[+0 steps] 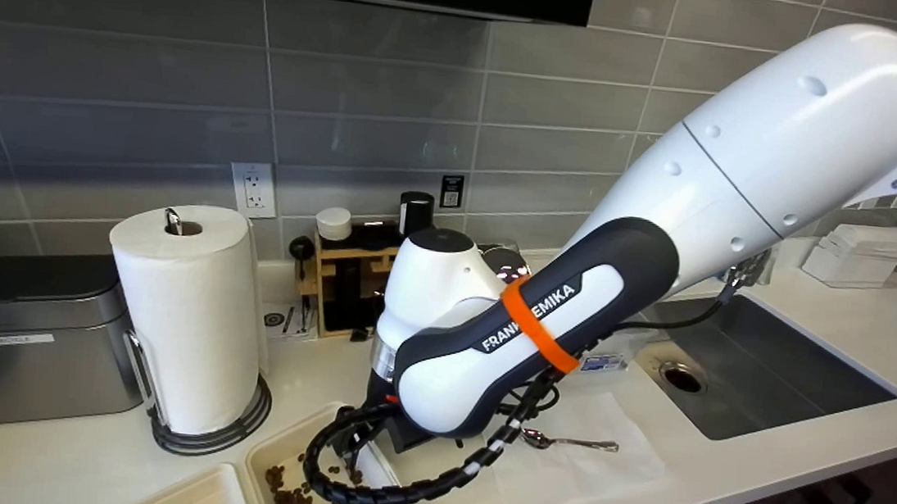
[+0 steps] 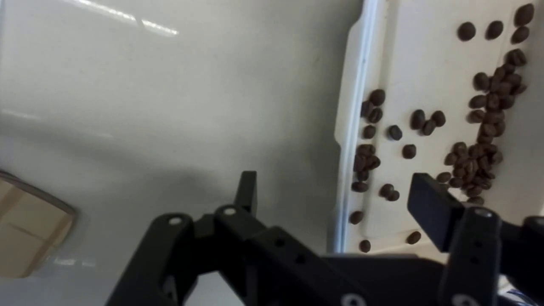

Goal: Move the container to the right

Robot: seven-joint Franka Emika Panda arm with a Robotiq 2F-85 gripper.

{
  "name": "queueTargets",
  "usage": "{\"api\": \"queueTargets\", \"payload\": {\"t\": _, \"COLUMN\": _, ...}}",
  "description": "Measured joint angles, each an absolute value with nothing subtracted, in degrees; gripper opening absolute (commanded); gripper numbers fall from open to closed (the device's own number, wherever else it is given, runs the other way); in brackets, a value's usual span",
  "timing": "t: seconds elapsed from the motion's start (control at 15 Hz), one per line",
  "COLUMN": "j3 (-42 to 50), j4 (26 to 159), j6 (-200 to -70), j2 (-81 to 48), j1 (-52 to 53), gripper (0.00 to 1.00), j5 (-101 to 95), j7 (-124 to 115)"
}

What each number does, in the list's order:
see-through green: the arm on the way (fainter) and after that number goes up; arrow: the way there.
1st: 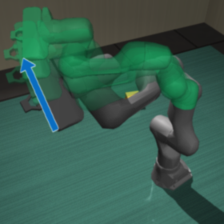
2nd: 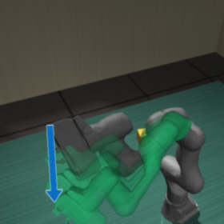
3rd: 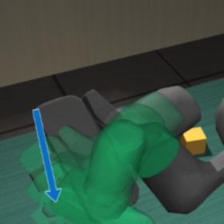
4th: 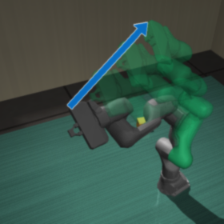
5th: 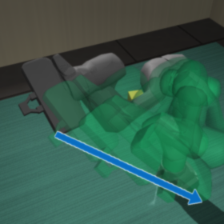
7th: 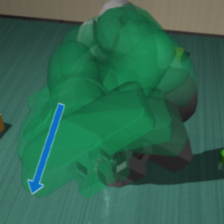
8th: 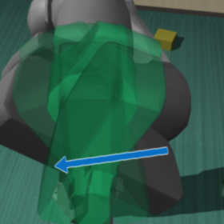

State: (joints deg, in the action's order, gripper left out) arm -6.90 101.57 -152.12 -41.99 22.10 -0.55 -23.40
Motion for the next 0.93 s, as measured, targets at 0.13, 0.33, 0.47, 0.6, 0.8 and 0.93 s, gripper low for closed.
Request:
{"api": "queueTargets", "payload": {"t": 0.13, "j3": -6.38, "j4": 99.61, "j6": -152.26, "j2": -43.58, "j1": 22.64, "gripper": 0.45, "j5": -0.54, "j7": -23.62}}
{"api": "queueTargets", "payload": {"t": 0.33, "j3": -5.58, "j4": 97.37, "j6": -152.26, "j2": -45.01, "j1": 23.22, "gripper": 0.33, "j5": -0.45, "j7": -24.08}}
{"api": "queueTargets", "payload": {"t": 0.47, "j3": -5.33, "j4": 96.42, "j6": -152.26, "j2": -45.42, "j1": 23.29, "gripper": 0.15, "j5": -0.09, "j7": -24.38}}
{"api": "queueTargets", "payload": {"t": 0.6, "j3": -5.20, "j4": 95.89, "j6": -152.26, "j2": -45.70, "j1": 23.29, "gripper": 0.07, "j5": 0.66, "j7": -24.52}}
{"api": "queueTargets", "payload": {"t": 0.8, "j3": -5.19, "j4": 95.79, "j6": -152.27, "j2": -46.02, "j1": 23.27, "gripper": 0.00, "j5": 2.20, "j7": -24.55}}
{"api": "queueTargets", "payload": {"t": 0.93, "j3": -5.19, "j4": 95.78, "j6": -152.26, "j2": -46.10, "j1": 23.22, "gripper": 0.01, "j5": 3.26, "j7": -24.58}}
